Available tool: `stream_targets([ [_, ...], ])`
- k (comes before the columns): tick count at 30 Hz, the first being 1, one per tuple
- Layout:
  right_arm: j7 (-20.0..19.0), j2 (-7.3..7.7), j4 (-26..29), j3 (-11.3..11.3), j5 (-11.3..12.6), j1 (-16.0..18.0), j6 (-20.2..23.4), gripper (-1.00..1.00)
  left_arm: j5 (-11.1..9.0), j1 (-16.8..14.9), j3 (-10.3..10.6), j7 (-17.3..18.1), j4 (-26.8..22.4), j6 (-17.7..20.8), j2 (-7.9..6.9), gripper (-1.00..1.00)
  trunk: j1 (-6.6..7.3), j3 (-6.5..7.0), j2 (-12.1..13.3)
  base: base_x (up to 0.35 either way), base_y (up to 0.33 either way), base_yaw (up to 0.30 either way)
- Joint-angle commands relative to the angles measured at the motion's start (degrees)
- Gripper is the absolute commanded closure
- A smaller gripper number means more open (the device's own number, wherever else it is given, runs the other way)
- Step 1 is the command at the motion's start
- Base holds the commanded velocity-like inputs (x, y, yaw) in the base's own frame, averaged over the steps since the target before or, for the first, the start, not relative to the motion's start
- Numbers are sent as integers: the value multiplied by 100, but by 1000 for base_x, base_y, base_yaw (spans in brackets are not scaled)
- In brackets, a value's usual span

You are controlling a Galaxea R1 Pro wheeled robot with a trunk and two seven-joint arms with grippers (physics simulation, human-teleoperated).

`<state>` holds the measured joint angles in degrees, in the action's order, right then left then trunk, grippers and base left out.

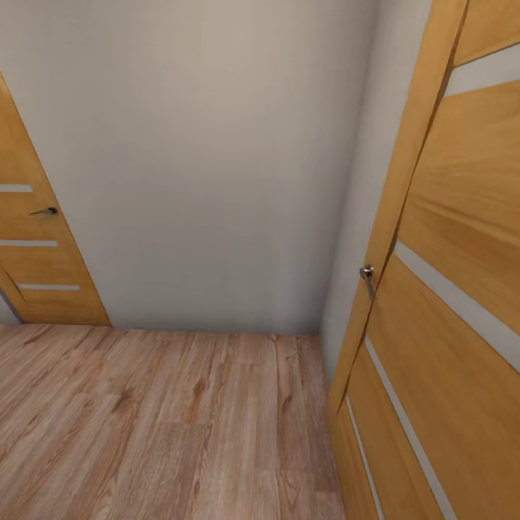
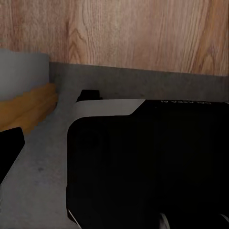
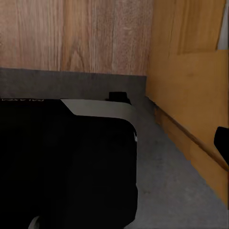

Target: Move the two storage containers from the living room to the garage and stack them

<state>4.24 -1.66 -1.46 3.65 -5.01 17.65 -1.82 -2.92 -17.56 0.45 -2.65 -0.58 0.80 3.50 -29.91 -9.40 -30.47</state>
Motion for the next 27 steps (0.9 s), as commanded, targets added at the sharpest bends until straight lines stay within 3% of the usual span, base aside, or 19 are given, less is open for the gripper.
stream_targets([
  [1,24,-1,-16,41,-53,9,-19,-100,-31,-3,7,-16,-3,8,2,-100,-5,-9,-8,337,0,0],
  [27,24,-1,-12,40,-53,11,-18,-100,-33,-3,7,-16,-3,-1,2,-100,-5,-9,-8,337,0,0],
])
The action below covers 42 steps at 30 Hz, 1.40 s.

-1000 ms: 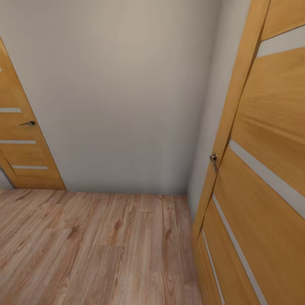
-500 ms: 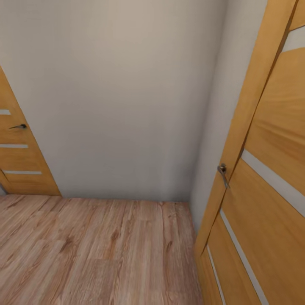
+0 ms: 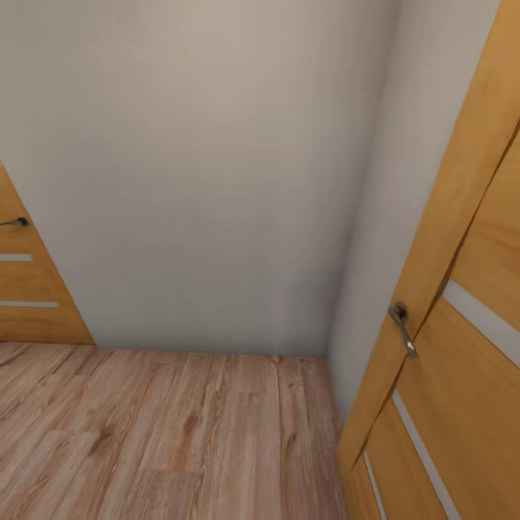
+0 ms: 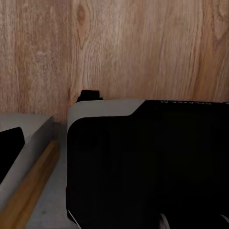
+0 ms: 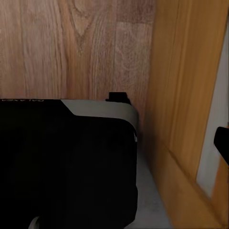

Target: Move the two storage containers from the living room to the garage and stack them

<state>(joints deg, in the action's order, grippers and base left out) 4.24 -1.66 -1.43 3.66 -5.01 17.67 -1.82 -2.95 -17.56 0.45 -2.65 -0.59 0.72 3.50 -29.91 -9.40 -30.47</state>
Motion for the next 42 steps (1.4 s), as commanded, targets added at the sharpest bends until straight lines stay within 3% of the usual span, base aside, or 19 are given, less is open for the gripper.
stream_targets([
  [1,24,-1,-15,39,-53,8,-20,-100,-31,-3,7,-16,-3,8,2,-100,-5,-9,-8,337,0,0],
  [11,26,-1,-18,39,-53,8,-20,-100,-39,-3,7,-27,-3,-5,1,-100,-5,-9,-8,309,0,1],
  [27,26,-1,-15,42,-62,6,-21,-100,-39,-2,7,-29,-3,-10,5,-100,-5,-9,-8,17,0,222],
  [42,24,-1,-15,46,-62,5,-21,-100,-31,-2,7,-23,-3,-2,7,-100,-5,-9,-8,224,137,14],
])
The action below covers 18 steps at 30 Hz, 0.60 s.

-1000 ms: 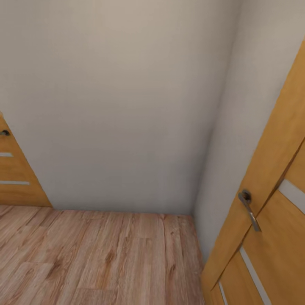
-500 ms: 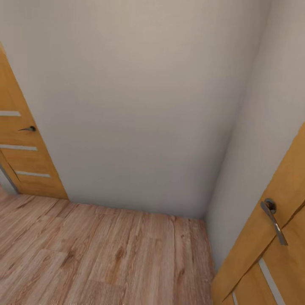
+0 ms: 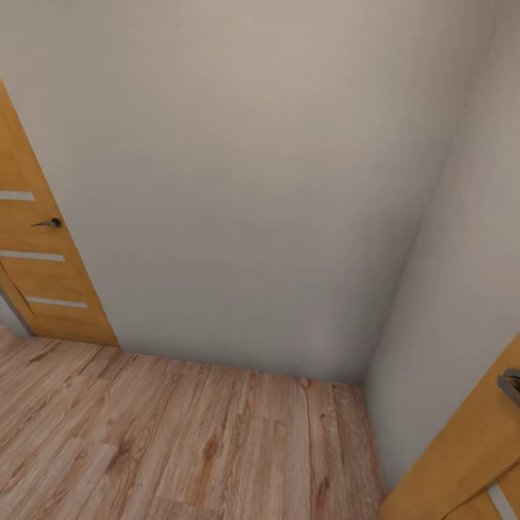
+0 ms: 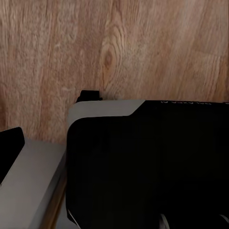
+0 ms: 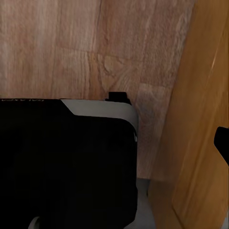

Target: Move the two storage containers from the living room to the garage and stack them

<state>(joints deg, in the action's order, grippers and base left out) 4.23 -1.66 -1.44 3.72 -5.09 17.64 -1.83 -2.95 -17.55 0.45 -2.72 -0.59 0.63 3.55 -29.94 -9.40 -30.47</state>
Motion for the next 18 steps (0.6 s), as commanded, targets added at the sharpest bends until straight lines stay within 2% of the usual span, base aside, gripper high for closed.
stream_targets([
  [1,25,-1,-15,38,-52,9,-19,-100,-32,-3,4,-16,-3,3,6,-100,-3,-9,-9,59,27,0],
  [12,26,-1,-16,38,-54,10,-19,-100,-39,-3,-3,-20,-3,5,18,-100,-3,-9,-9,13,6,0],
  [18,25,0,-15,38,-54,10,-19,-100,-39,-3,-2,-18,-3,15,7,-100,-3,-9,-9,148,-129,0],
])
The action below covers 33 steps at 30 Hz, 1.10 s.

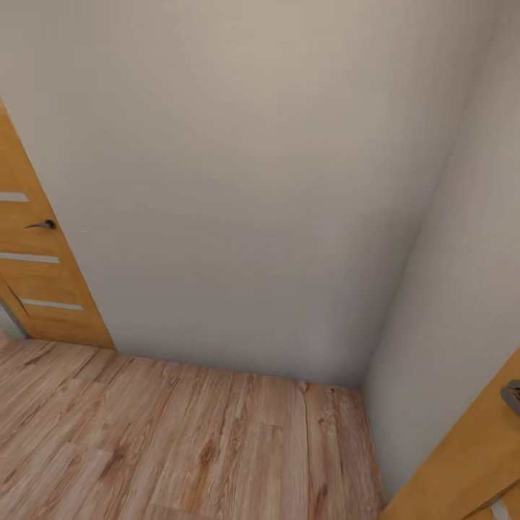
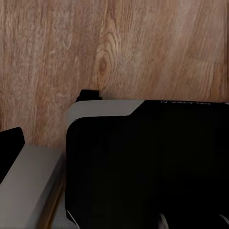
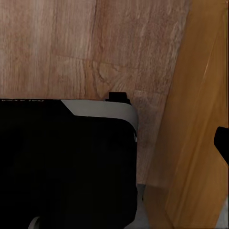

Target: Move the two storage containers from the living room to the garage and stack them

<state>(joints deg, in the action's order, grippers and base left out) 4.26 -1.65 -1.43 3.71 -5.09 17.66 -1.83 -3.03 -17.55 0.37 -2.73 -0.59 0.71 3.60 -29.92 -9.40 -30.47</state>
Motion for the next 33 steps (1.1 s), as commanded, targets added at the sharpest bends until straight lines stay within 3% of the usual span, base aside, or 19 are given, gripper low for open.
stream_targets([
  [1,22,-1,-16,39,-54,9,-19,-100,-31,-3,7,-17,-3,8,1,-100,-4,-10,-9,238,-212,0],
  [9,24,-2,-15,38,-46,9,-19,-100,-40,-4,-1,-26,-20,-9,-6,-100,-4,-10,-9,105,-84,3],
  [23,22,-2,-15,33,-60,8,-19,-100,-33,-4,0,-17,-12,-10,0,-100,-4,-10,-9,1,-1,229],
  [33,22,-2,-15,33,-54,7,-19,-100,-31,-5,7,-9,-12,17,-13,-100,-4,-10,-9,130,0,36],
])
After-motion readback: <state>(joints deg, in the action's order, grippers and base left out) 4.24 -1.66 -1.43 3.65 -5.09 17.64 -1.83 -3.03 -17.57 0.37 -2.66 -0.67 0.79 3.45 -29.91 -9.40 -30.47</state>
